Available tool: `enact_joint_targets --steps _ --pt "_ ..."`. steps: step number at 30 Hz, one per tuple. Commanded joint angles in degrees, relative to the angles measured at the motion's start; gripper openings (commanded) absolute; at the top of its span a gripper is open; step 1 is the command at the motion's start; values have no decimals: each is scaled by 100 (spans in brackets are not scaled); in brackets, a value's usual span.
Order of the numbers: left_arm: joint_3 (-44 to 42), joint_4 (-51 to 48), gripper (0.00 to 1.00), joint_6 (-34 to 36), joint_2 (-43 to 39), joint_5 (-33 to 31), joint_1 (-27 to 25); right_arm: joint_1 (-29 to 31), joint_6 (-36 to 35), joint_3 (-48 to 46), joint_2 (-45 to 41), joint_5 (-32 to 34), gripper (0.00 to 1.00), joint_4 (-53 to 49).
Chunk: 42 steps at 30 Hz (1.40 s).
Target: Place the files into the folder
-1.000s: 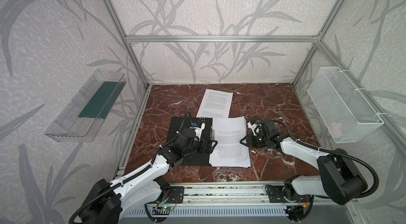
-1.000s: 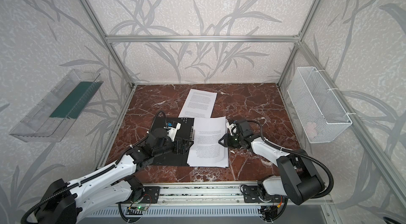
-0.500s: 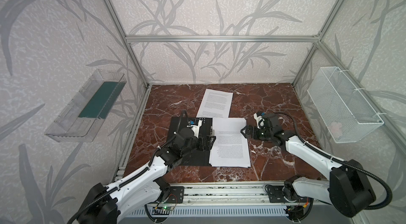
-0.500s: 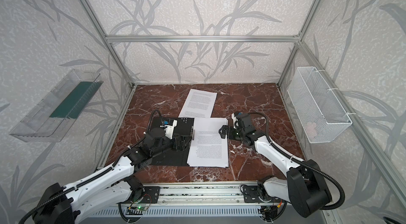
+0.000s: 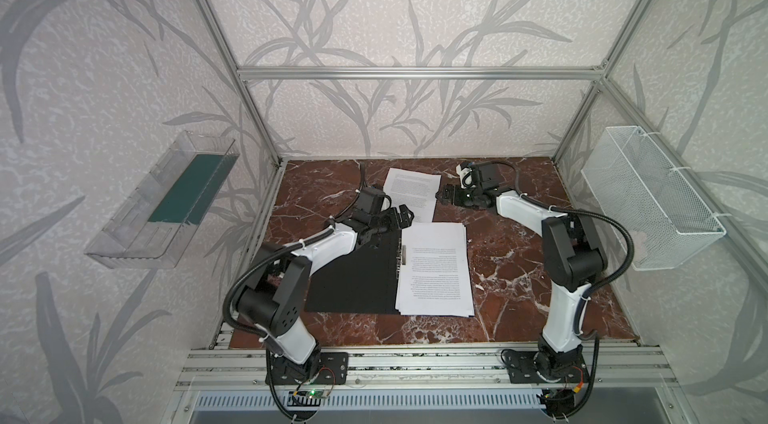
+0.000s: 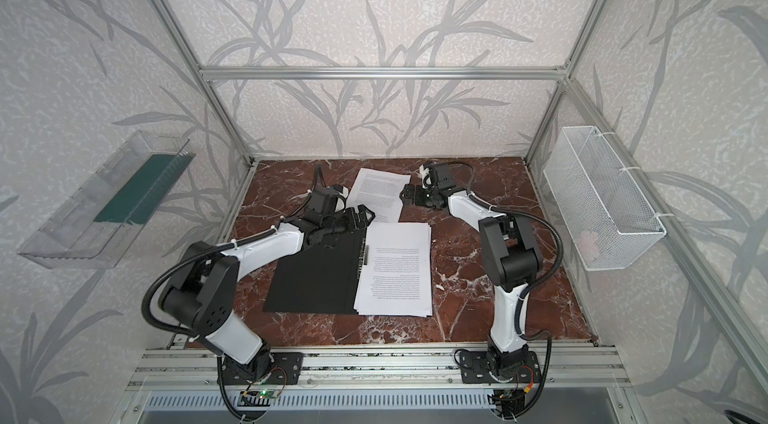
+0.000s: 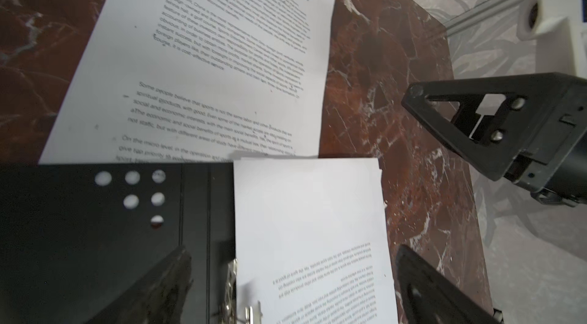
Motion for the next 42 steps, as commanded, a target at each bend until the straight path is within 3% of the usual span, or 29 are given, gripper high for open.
enact_joint_targets --steps 1,5,10,26,33,42 --pt "839 -475 99 163 719 772 226 -89 -278 825 542 -493 98 -53" --pt "2020 -1526 99 610 1602 1031 323 -200 -237 1739 1333 -628 98 -61" --pt "2582 -1756 99 764 2149 1177 400 -303 -161 2959 2320 -774 97 -504" --pt "2792 -2243 99 953 2777 1114 454 -331 -303 7131 4668 -978 92 -2944" --pt "2913 -2264 99 837 2894 1189 454 -199 -517 7165 4706 -865 91 -3403" --pt "2986 -2288 99 668 3046 1091 454 -146 -301 6836 4418 -1724 90 -3541"
